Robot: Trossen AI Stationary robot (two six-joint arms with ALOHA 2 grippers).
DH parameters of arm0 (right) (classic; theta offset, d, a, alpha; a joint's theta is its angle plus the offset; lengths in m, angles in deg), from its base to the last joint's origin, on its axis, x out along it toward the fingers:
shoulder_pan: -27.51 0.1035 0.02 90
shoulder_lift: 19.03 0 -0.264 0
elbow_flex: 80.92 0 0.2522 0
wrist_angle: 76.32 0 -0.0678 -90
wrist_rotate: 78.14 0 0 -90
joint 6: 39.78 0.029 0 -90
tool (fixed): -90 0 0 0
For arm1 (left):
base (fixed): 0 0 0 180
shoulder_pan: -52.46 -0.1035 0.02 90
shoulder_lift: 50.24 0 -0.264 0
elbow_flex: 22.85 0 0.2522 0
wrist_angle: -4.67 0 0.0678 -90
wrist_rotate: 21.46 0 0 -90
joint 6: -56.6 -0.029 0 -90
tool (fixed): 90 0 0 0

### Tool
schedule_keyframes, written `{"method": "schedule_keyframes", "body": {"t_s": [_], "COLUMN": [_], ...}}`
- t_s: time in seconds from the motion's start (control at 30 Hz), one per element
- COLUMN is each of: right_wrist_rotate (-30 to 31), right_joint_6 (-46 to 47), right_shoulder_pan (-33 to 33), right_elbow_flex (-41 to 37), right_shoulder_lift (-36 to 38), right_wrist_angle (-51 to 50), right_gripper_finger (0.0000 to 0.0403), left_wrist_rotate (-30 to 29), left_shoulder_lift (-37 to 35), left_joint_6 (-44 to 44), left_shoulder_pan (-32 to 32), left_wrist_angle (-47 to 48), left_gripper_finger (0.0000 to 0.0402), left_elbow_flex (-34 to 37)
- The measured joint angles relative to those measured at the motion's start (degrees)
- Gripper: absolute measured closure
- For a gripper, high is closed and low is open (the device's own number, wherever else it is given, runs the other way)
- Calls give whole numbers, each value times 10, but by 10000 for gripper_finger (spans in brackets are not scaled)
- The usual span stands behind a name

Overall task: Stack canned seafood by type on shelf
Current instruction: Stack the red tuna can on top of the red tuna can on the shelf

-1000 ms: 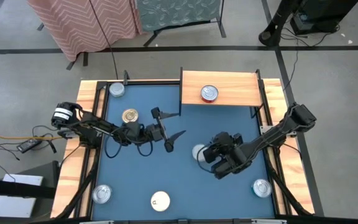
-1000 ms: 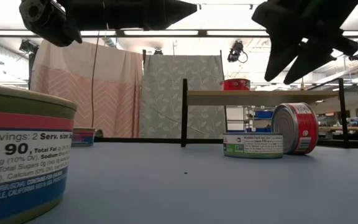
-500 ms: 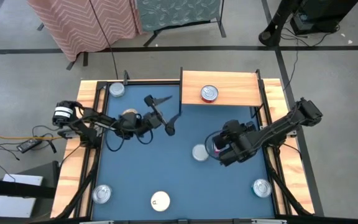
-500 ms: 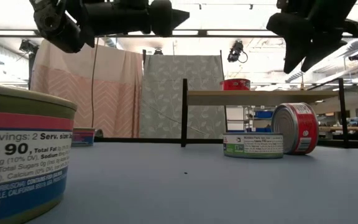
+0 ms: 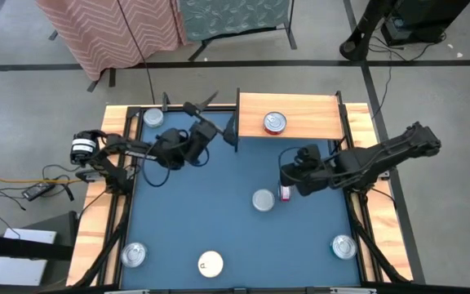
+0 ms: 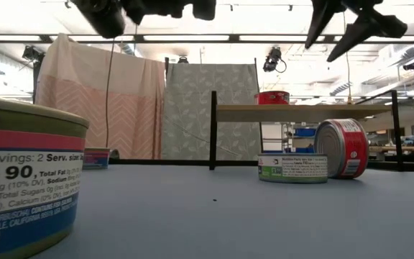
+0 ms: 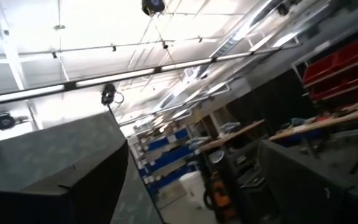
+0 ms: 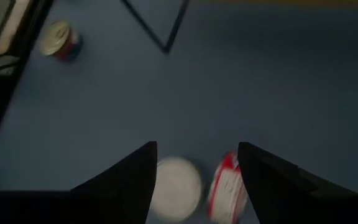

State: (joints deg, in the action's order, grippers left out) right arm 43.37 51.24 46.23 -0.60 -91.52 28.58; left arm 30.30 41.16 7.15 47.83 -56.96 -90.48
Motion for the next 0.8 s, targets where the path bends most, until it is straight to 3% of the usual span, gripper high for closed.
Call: {"method": "schedule_keyframes", "body": {"t_s": [0.37,0.63,0.8], "right_wrist_rotate": [-147,-179,-167], "right_joint_6": [-6,-22,2], "right_shoulder_pan": [0,11,30], "right_elbow_flex": [0,-3,-30], "right_shoulder_lift": [4,4,4], "right_wrist_angle": [82,37,74], "right_gripper_finger": [159,147,147], "left_wrist_rotate": [-56,-76,-77], "left_shoulder_lift": [0,0,0], "left_joint_6": [-78,-121,-121], "left_shoulder_pan": [-1,18,26], "left_wrist_angle": [51,56,64], "left_gripper_finger": [39,39,39], "left_elbow_flex": [-106,-169,-192]}}
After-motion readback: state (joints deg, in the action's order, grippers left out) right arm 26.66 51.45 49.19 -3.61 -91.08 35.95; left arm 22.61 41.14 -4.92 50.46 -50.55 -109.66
